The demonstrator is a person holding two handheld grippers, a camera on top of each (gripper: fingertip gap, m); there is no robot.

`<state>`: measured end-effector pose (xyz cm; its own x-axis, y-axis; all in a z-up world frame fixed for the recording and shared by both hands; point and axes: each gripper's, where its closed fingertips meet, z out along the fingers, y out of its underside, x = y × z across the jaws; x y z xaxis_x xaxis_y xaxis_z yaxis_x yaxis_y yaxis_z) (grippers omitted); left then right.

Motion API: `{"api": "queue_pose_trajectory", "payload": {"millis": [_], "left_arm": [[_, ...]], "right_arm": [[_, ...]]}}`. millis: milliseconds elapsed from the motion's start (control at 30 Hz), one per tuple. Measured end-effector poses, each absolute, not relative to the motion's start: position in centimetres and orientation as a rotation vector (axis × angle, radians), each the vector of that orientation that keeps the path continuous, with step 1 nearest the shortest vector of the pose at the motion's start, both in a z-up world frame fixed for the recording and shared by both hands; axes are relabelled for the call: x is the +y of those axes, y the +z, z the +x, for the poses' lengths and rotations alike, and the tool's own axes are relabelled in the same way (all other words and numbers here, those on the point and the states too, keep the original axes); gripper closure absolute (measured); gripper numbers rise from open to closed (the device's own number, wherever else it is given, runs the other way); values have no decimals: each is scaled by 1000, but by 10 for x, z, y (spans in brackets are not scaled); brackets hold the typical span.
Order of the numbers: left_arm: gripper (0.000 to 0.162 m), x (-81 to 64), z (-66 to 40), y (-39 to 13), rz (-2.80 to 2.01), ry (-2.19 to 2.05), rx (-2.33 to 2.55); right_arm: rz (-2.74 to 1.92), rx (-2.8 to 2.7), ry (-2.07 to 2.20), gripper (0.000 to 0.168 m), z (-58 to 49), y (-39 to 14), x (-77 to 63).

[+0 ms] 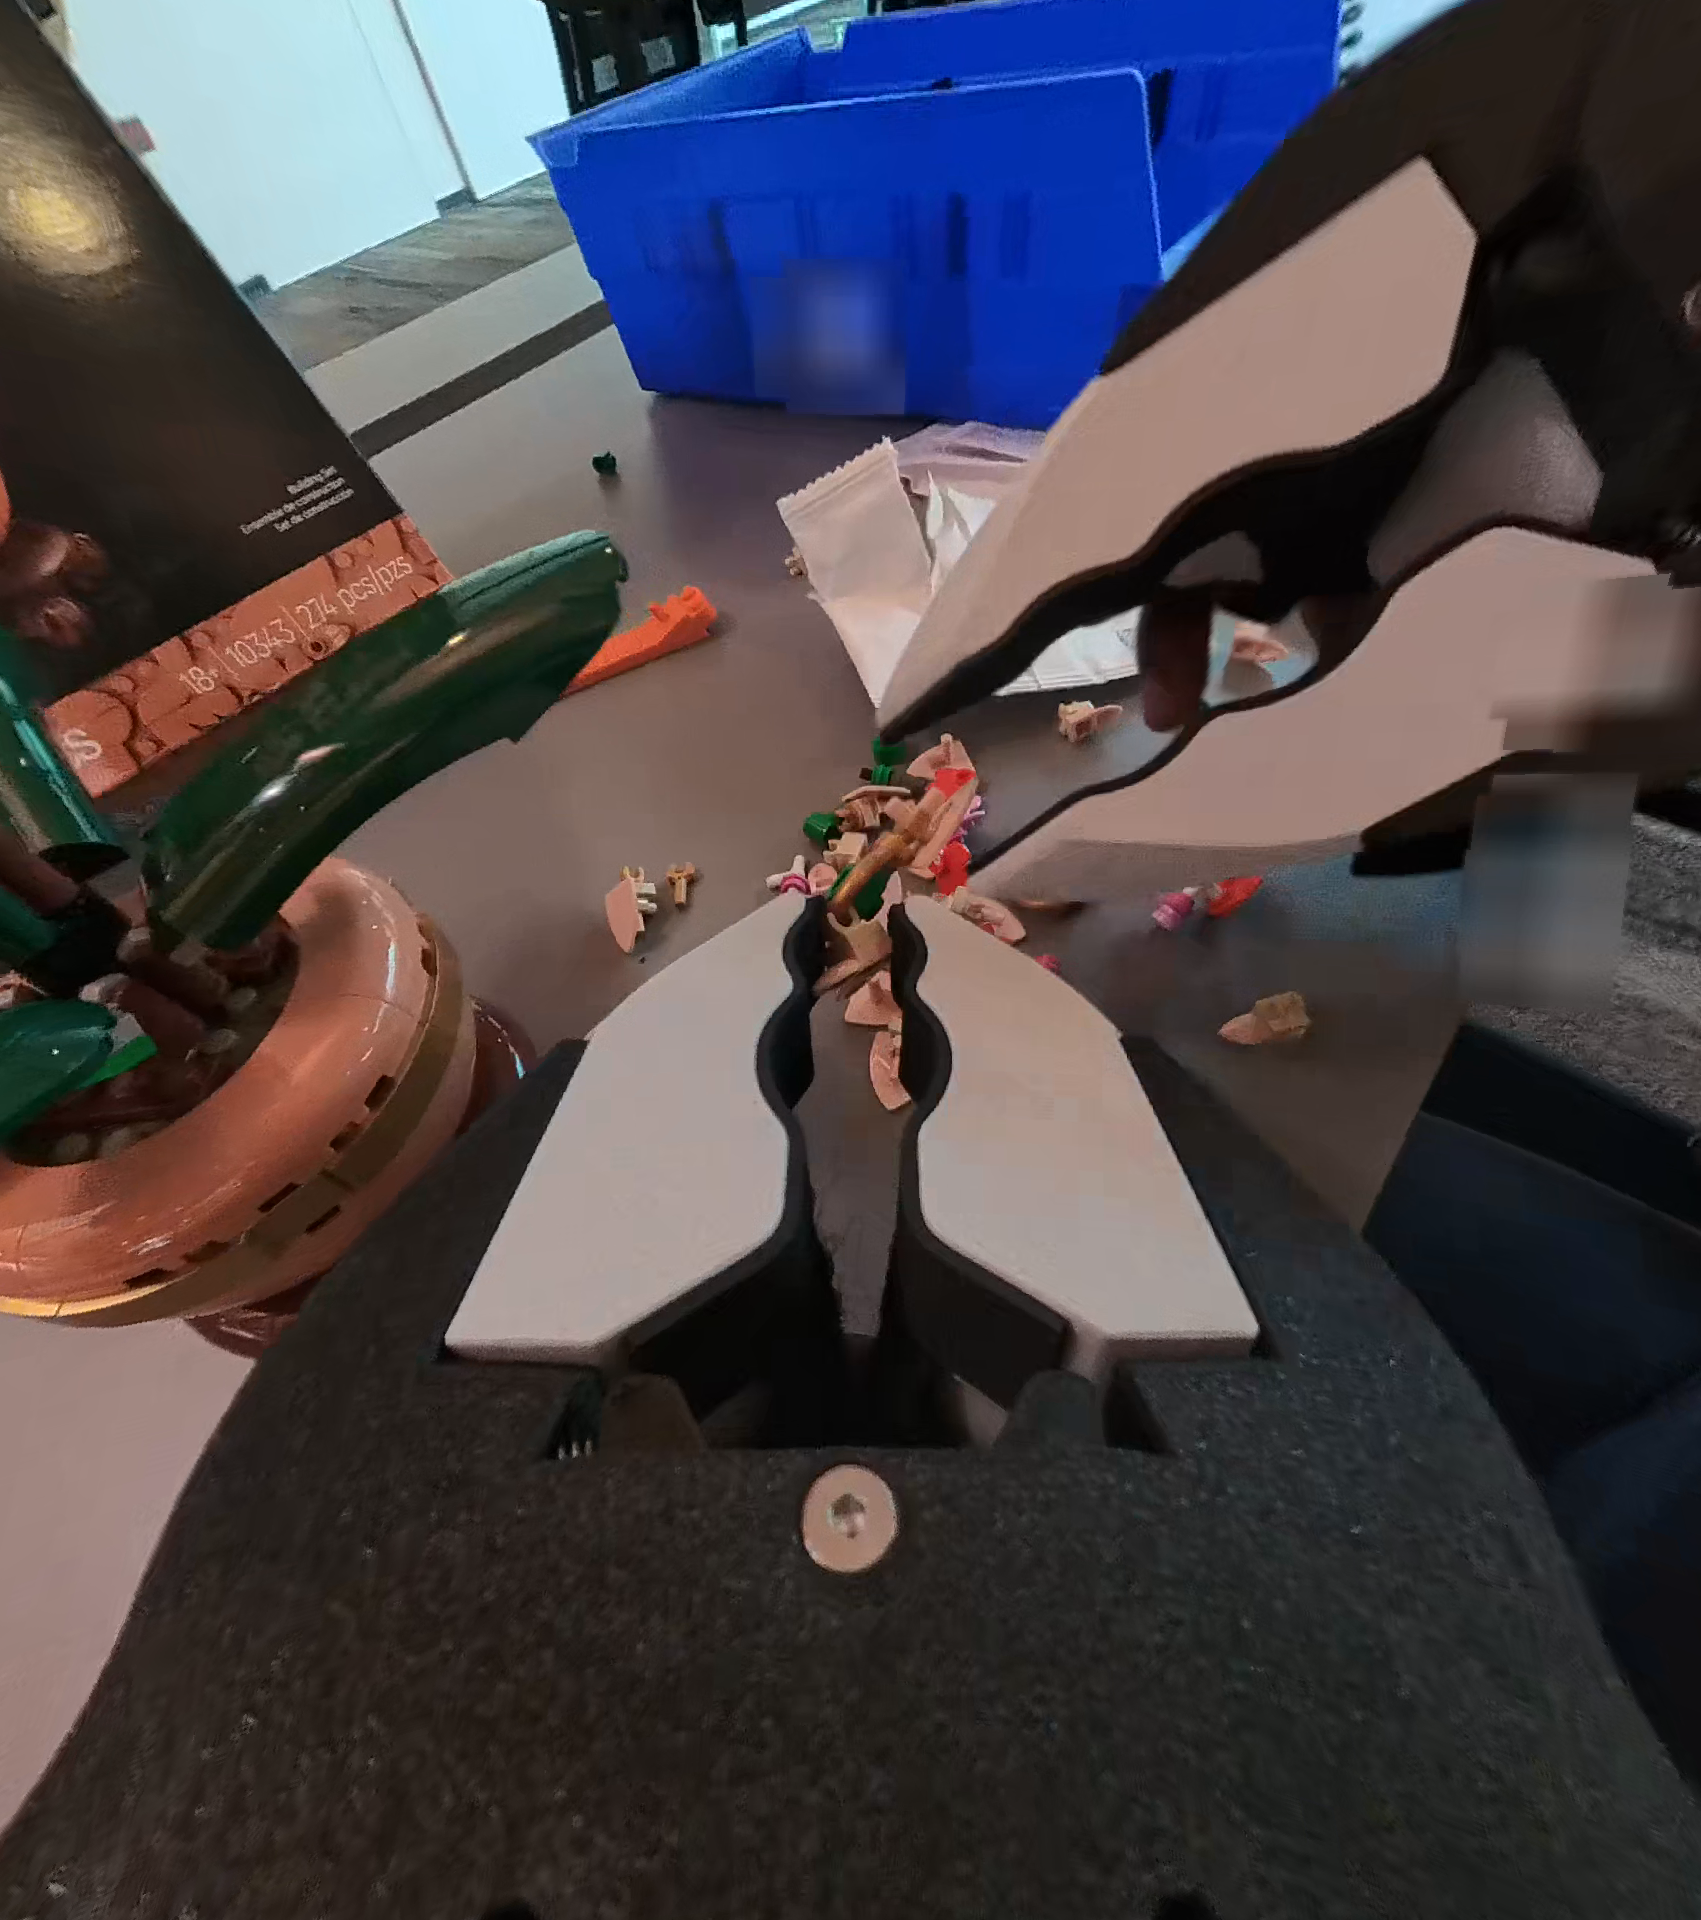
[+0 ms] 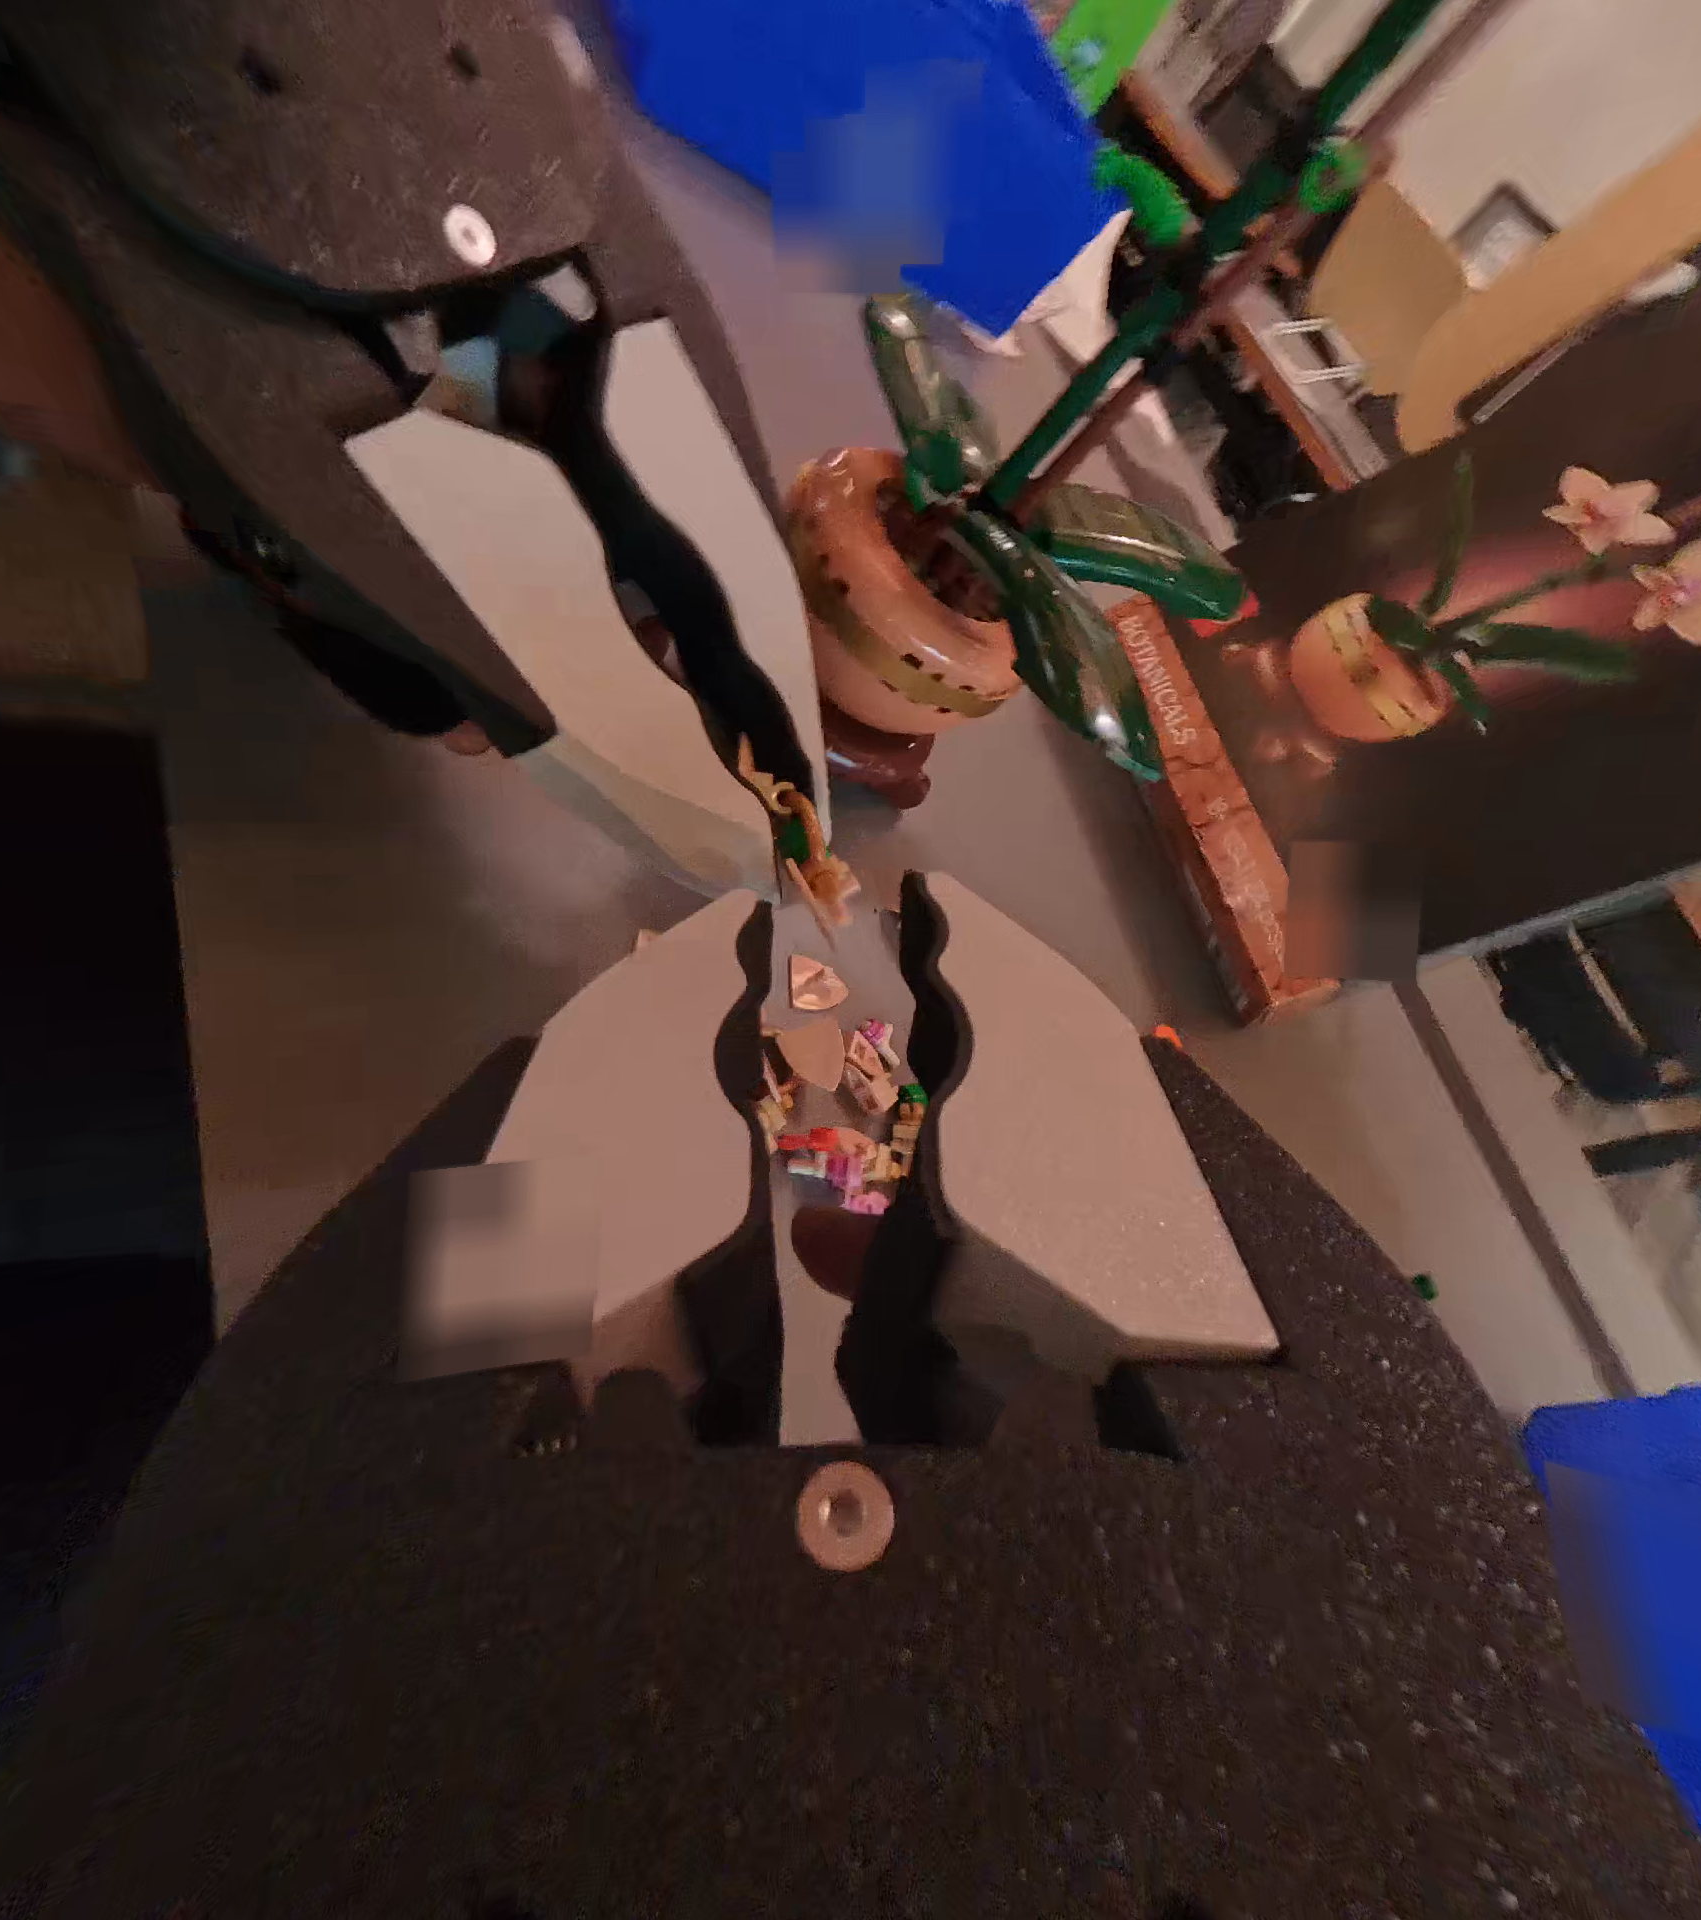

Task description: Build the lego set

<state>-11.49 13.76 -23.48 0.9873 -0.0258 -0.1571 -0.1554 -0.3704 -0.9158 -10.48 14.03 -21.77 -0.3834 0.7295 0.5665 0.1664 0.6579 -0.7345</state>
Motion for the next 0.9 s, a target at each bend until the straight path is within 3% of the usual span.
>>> {"api": "queue_pose_trajectory", "payload": {"millis": [200, 567, 900], "left_arm": [[151, 137, -112, -231, -1940, 191, 176], [152, 134, -125, -210, -1735, -79, -195], [152, 135, -130, -229, -1889, 244, 58]], "right_arm": [[-515, -2058, 516, 159, -109, -223, 139], [-1046, -1485, 823, 161, -118, -205, 140], [-1333, -1453, 1154, 161, -108, -217, 165]]}}
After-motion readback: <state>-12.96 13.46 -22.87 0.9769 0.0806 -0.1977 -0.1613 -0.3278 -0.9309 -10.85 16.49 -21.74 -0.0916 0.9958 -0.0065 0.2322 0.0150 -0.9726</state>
